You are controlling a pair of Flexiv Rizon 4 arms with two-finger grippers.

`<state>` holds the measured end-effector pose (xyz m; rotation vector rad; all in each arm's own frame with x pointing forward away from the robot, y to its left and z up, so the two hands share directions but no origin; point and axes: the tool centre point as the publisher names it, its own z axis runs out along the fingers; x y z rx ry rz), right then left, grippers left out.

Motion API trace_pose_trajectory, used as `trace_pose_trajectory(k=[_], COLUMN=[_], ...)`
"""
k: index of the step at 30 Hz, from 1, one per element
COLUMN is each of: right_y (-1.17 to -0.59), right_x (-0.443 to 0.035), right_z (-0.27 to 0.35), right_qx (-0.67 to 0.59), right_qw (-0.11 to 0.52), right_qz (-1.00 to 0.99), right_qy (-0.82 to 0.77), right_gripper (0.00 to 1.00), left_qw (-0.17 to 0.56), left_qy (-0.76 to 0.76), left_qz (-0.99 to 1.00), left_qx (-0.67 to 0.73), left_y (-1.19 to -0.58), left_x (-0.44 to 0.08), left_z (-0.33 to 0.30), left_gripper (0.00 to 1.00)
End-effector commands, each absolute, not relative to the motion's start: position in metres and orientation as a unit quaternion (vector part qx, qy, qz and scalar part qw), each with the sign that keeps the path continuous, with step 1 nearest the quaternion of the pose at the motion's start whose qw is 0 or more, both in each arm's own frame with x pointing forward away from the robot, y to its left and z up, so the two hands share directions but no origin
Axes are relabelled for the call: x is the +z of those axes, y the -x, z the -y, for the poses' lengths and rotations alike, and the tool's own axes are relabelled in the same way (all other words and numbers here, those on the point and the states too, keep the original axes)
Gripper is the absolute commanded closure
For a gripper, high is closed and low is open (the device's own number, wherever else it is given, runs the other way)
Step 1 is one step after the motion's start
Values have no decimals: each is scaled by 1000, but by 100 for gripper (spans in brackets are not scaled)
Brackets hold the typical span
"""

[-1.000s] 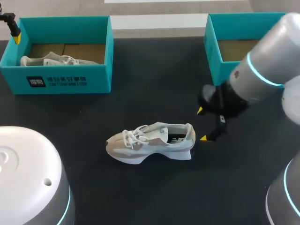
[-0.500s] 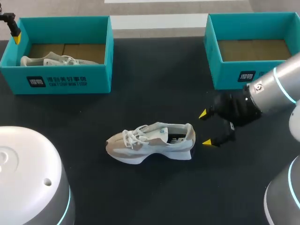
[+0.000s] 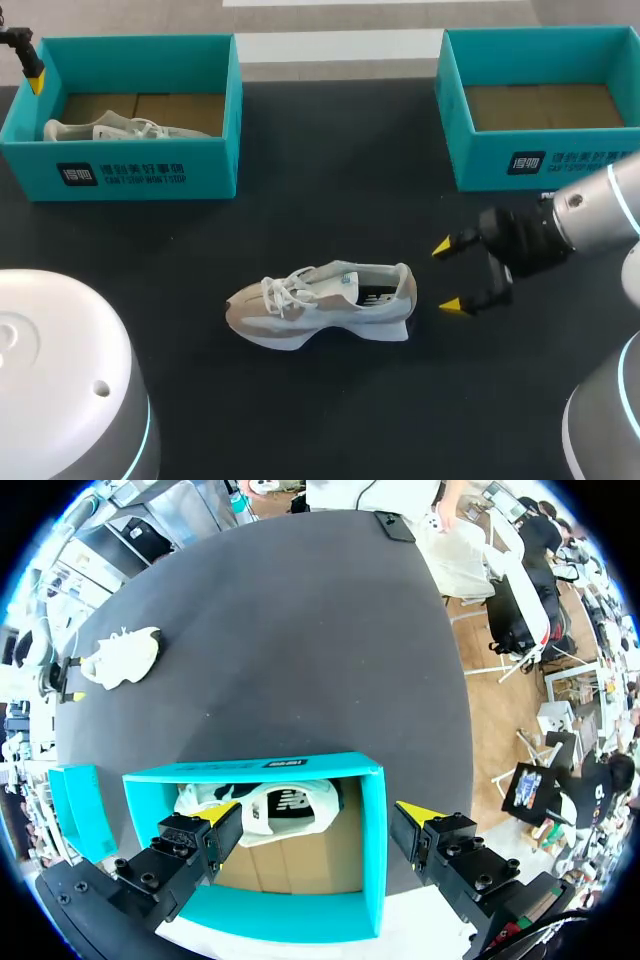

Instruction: Take the shoe out of the shoebox, open the shoe tongue, remove and reinsert the insole, then place the shoe into the shoebox

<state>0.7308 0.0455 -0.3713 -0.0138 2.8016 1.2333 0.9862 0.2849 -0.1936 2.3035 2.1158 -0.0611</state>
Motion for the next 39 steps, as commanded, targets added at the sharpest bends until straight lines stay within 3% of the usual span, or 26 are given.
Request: trace_pose_trajectory(k=[1,21,39], right_y=[-730,-733,-734], right_x=[-372,-388,-402], right_z=[-47,-54,-79], right_qx=[402,419,434], right_qw=[42,59,32], right_qz=[-915,-906,-900], right_qy=[4,0,-3], right_gripper=[0,0,0], left_qw=[7,7,7], left_qy=[-737,-737,-737], left_qz=[-676,-676,-676], left_qx=[-19,-19,-19], left_y=[-986,-986,-986], left_x=[-193,-193,-193], left_z=[-285,-285,-285], left_gripper=[0,0,0])
